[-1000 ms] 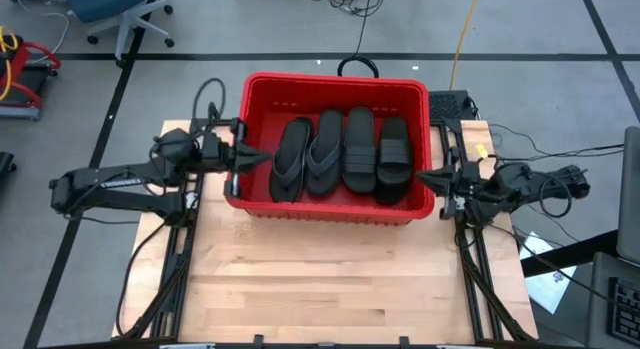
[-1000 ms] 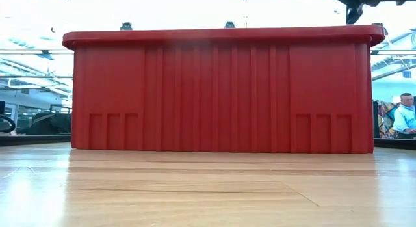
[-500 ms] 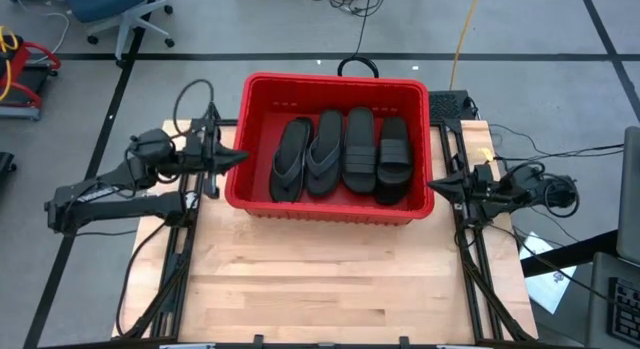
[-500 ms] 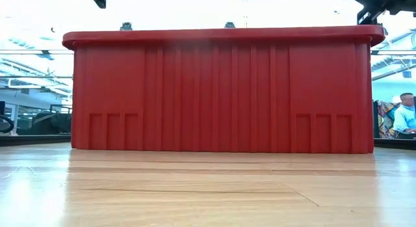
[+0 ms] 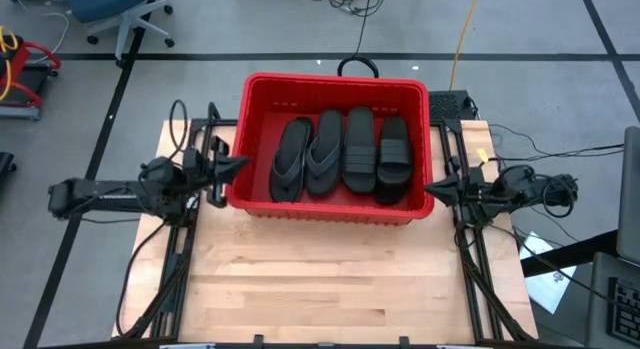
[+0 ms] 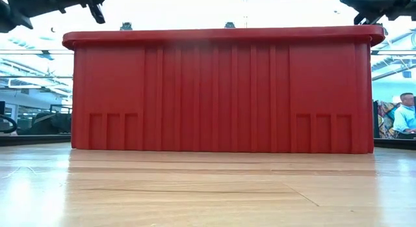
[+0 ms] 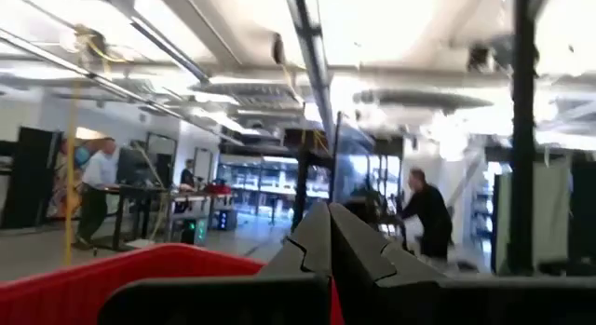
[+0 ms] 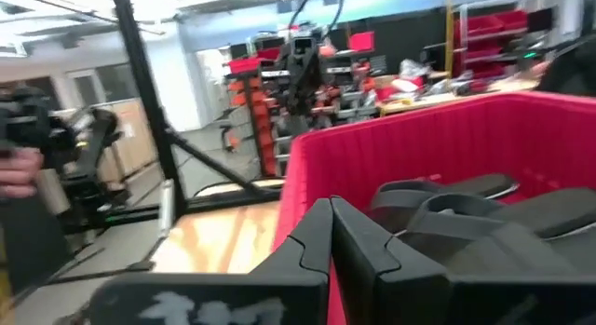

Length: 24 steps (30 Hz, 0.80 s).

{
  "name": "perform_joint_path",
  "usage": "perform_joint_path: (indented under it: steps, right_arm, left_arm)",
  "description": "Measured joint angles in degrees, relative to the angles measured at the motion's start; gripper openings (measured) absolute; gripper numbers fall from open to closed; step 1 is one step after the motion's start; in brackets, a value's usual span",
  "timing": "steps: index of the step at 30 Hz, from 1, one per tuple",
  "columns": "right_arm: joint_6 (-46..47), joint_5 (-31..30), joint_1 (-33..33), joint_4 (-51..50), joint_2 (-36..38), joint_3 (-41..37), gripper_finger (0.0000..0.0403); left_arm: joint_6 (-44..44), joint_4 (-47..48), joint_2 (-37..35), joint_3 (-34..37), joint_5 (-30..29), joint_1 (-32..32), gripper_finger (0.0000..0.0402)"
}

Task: Pick and place slides into bin
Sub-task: Return to Home Position

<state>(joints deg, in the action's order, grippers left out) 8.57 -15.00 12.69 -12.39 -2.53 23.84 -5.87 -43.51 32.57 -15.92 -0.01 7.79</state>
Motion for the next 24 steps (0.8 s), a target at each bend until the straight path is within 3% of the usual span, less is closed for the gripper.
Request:
perform_joint_path:
  steps: [4, 16, 24]
  right_arm:
    - [2.9, 1.7, 0.0, 0.1, -0.2, 0.0, 0.0]
    - [3.0, 1.2, 0.0, -3.6, -2.6, 0.0, 0.0]
    - [4.2, -0.1, 0.0, -6.0, -3.2, 0.0, 0.0]
  left_arm:
    - [5.5, 7.3, -3.4, -0.7, -0.1, -2.4, 0.0]
    - [5.3, 37.1, -16.4, -1.0, -4.5, -2.9, 0.0]
    - [3.4, 39.5, -20.1, -1.0, -3.6, -2.9, 0.0]
